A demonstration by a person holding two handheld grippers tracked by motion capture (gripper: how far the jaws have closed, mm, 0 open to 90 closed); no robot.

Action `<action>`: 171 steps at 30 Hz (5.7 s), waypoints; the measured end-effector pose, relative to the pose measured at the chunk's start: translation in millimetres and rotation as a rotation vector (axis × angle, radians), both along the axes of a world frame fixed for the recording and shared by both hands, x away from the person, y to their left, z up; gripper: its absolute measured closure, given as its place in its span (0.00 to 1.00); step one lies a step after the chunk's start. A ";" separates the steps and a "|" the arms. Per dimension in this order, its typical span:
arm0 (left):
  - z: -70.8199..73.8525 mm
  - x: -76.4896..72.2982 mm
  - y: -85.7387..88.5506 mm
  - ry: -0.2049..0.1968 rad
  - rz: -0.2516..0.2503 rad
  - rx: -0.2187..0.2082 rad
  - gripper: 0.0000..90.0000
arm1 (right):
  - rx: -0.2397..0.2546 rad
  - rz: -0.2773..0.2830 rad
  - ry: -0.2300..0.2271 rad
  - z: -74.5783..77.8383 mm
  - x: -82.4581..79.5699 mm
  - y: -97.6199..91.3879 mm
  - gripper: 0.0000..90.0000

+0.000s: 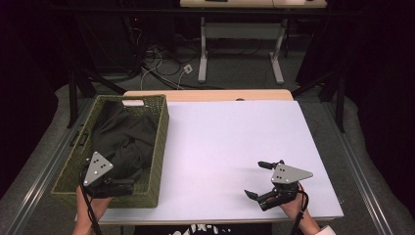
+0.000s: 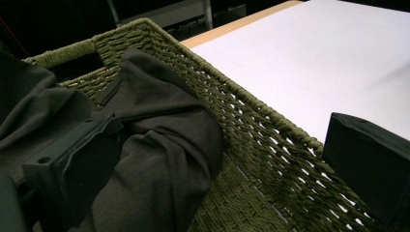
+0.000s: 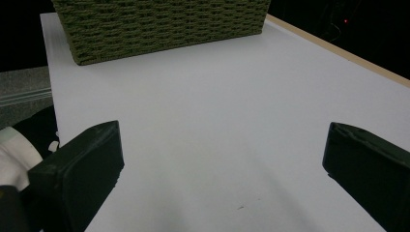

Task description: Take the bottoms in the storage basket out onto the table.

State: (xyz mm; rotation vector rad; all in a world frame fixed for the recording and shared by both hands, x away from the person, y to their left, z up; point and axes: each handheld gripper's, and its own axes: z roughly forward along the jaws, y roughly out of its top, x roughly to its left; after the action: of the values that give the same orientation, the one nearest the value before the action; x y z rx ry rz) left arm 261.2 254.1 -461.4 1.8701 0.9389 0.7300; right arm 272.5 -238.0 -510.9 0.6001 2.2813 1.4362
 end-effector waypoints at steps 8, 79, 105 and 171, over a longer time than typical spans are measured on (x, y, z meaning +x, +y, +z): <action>8.6 4.4 11.1 0.038 -0.003 0.026 0.00 | -0.004 -0.006 0.000 -0.1 0.2 -0.3 0.01; -20.7 107.5 62.7 0.647 0.083 0.345 0.00 | -0.011 -0.010 0.033 -4.0 3.9 1.4 0.01; -38.9 124.0 50.7 0.773 0.004 0.418 0.00 | -0.014 0.004 0.037 -4.6 4.6 3.7 0.00; -7.3 98.5 67.8 0.600 -0.087 0.147 0.76 | -0.008 0.002 0.037 -3.0 5.3 3.3 0.02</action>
State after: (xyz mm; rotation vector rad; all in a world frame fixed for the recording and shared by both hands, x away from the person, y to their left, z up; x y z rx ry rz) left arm 359.7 321.9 -468.7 2.3010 1.1816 0.1778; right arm 277.8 -234.6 -513.9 0.6273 2.3157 1.4281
